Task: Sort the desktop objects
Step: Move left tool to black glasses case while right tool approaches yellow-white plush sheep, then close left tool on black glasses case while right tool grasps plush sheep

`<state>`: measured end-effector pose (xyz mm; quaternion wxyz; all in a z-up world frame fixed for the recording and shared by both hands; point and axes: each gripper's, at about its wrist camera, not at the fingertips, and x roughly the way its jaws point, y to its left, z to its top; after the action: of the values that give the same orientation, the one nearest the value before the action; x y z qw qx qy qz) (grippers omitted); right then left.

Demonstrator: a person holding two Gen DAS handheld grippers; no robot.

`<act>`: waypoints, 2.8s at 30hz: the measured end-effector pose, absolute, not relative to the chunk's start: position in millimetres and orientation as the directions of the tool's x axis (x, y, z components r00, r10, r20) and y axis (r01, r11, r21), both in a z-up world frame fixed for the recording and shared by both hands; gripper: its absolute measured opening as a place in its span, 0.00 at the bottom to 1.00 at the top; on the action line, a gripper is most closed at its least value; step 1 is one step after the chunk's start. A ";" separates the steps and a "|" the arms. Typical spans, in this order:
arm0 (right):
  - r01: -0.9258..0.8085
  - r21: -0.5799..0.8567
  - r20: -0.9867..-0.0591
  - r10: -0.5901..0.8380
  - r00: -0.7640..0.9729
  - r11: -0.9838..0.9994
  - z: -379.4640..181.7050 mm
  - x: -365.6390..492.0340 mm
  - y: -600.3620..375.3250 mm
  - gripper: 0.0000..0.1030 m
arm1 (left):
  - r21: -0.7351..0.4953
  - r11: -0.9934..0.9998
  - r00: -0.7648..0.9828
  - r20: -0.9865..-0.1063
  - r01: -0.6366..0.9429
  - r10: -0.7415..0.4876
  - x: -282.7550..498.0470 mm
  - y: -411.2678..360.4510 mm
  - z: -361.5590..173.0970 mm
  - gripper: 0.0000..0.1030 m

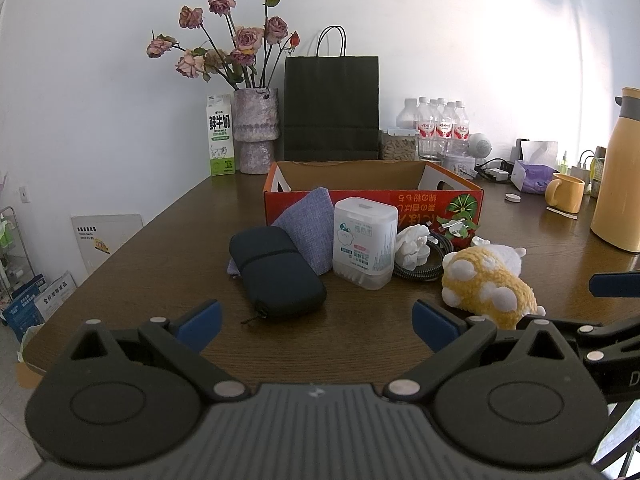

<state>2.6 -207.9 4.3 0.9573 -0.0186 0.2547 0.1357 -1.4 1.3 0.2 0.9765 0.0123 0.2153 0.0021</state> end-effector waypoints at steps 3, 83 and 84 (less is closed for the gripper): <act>-0.270 0.034 -0.492 0.251 0.833 0.962 4.0 2.7 -207.8 1.00 | 0.025 1.000 0.907 -0.420 0.002 0.009 -1.4 1.3 0.3 1.00; -0.275 0.094 -0.635 0.270 0.724 0.957 -17.5 125.7 -223.1 0.49 | 0.030 0.992 0.766 -0.633 -0.121 0.112 151.2 34.8 -16.1 1.00; -0.274 0.092 -0.631 0.269 0.728 0.957 -16.1 126.2 -224.3 0.49 | 0.028 0.991 0.761 -0.638 -0.129 0.117 154.5 35.5 -16.9 1.00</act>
<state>126.2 -224.3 -16.1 0.9295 -0.0036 0.3387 0.1461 154.5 35.5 -16.9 0.9382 -0.0088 0.3396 0.0656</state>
